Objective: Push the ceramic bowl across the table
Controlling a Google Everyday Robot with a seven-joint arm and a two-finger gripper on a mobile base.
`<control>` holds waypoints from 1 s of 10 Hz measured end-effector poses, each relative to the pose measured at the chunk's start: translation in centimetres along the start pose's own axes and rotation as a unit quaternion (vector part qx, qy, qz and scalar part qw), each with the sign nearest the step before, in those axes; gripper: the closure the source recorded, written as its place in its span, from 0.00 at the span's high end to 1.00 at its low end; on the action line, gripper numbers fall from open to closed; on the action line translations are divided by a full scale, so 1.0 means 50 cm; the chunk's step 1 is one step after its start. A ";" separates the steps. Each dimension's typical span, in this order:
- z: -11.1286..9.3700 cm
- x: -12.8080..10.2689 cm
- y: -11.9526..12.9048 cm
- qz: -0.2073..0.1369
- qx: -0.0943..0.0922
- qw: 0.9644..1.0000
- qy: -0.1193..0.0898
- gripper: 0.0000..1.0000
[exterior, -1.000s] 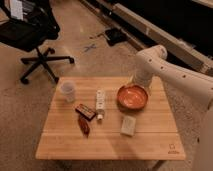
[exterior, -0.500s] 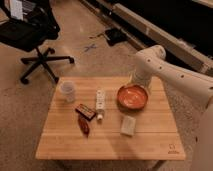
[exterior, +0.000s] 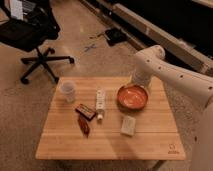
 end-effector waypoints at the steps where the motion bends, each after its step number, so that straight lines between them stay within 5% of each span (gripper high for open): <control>1: 0.001 0.001 -0.001 -0.003 -0.001 1.000 0.001 0.80; 10: 0.009 0.009 0.000 -0.034 -0.008 0.999 0.011 0.80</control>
